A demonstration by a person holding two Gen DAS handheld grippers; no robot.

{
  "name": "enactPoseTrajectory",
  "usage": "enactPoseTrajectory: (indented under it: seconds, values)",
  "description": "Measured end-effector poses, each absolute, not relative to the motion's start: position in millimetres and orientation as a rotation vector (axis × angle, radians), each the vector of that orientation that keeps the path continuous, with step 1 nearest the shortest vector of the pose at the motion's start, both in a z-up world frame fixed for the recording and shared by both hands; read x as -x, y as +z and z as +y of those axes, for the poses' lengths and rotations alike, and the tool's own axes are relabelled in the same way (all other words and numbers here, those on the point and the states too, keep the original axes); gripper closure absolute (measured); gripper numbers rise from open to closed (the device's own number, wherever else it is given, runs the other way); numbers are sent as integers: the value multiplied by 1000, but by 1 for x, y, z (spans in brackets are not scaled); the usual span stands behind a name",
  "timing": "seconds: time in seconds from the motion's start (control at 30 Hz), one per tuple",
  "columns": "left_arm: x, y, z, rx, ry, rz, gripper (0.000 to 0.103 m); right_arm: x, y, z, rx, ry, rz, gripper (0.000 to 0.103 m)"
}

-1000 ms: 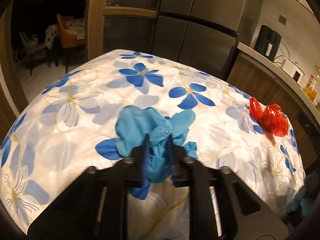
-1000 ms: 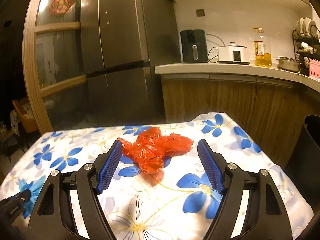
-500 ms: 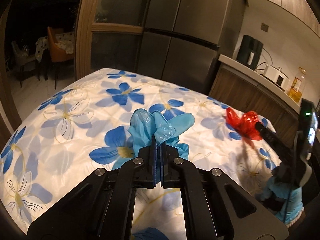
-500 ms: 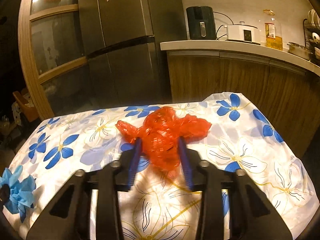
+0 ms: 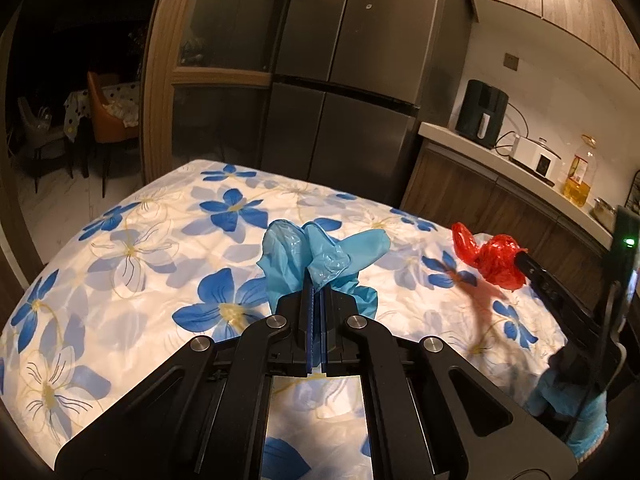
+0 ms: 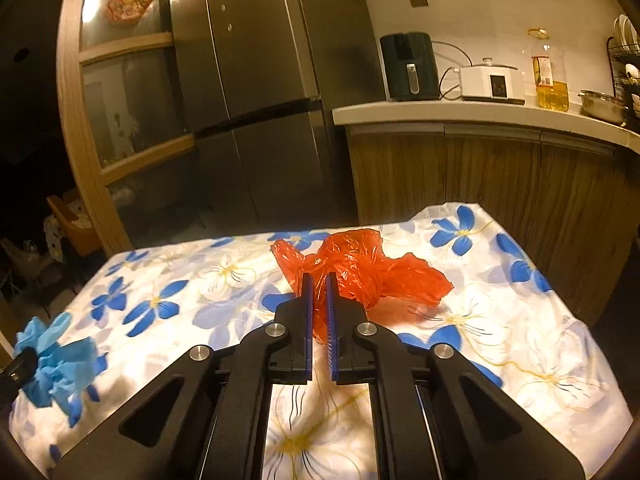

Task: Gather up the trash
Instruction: 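Carry the blue glove and red wrapper over the black bin with both tools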

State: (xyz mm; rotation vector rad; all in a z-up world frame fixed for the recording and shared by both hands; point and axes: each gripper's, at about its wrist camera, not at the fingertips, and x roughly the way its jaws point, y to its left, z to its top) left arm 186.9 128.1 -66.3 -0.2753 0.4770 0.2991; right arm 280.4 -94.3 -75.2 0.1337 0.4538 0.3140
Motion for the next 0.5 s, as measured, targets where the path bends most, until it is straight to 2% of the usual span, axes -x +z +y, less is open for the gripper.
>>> enactPoseTrajectory:
  seconds: [0.5]
  values:
    - [-171, -46, 65, 222, 210, 446, 102, -200, -42, -160, -123, 290, 376, 96]
